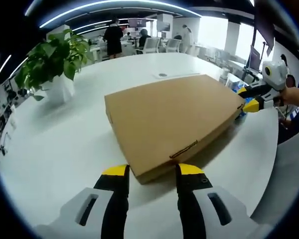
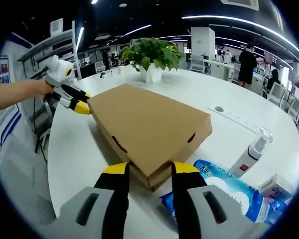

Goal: Operate the shoe box by opening the lid, removing the specified soft item, and placing it in the target area until the item is outside and the box remains undamaged.

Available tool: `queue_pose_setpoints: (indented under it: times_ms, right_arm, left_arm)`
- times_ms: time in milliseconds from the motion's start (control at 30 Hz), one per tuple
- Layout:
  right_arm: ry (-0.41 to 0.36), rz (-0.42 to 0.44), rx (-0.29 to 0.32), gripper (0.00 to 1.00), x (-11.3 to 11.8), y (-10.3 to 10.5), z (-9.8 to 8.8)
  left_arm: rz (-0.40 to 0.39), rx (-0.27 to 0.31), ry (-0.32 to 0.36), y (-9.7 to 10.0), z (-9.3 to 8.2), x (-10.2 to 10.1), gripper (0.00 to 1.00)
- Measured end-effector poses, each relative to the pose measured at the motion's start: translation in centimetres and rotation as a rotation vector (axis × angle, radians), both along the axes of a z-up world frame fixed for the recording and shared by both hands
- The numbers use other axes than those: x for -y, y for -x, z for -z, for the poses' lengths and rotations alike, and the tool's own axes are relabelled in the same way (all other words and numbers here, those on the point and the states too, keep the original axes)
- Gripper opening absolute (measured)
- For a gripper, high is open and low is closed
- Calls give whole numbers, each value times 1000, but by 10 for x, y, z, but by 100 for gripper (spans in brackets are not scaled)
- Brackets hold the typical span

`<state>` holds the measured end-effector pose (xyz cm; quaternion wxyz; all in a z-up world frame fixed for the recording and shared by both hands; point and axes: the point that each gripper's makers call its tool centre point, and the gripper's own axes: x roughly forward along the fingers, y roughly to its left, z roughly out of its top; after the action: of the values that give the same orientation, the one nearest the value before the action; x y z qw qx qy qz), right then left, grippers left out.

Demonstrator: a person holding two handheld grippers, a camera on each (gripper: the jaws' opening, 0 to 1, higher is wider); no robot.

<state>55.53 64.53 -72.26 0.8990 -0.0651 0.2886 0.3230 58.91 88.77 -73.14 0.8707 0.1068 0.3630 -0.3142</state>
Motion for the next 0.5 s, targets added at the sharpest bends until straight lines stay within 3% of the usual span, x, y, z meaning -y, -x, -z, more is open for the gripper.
queue_pose_setpoints:
  times_ms: [500]
  right_arm:
    - [12, 16, 3, 27, 6, 7, 3]
  left_arm:
    - [11, 13, 5, 1, -1, 3, 37]
